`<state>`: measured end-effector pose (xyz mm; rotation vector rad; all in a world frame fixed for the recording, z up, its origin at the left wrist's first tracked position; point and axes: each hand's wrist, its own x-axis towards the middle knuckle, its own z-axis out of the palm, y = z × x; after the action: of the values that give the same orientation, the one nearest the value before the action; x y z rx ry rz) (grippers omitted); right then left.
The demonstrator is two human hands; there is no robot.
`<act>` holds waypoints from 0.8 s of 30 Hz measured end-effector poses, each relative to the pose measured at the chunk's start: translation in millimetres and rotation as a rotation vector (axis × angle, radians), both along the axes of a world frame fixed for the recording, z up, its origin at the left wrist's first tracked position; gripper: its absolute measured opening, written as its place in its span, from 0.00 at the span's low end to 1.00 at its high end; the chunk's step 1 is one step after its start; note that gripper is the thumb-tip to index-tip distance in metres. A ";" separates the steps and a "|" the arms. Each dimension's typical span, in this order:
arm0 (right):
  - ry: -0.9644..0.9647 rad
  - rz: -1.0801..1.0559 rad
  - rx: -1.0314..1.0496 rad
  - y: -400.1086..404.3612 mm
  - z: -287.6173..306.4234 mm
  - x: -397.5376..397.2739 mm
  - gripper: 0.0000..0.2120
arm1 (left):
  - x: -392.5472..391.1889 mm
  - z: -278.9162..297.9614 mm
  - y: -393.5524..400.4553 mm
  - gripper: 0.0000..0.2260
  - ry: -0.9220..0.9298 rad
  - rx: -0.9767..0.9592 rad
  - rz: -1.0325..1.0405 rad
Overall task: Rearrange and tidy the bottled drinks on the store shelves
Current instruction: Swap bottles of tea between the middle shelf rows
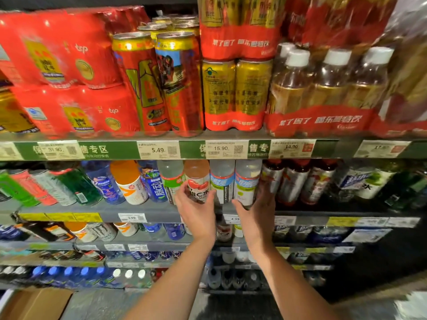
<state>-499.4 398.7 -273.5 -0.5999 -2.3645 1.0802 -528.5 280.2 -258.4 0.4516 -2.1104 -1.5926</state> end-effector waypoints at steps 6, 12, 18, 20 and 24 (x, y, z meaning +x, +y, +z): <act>0.138 0.111 -0.083 29.0 1.5 1.6 0.21 | -1.4 -9.6 6.8 0.33 0.033 -0.067 0.040; 0.150 0.179 0.010 30.6 0.3 12.2 0.15 | -9.2 -12.8 7.6 0.27 0.016 -0.160 0.092; 0.170 0.224 -0.052 30.4 -1.5 14.6 0.12 | -6.4 -6.9 7.6 0.25 0.008 -0.217 0.067; 0.171 0.239 -0.071 28.4 -1.4 16.1 0.12 | -2.8 -3.2 10.2 0.24 0.006 -0.199 0.049; 0.199 0.272 -0.073 28.8 -5.1 20.9 0.11 | -2.2 3.3 12.9 0.24 -0.027 -0.149 -0.004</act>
<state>-478.5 427.5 -278.6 -0.1851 -2.2835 1.2830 -530.7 293.2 -255.1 0.4204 -2.2321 -1.4264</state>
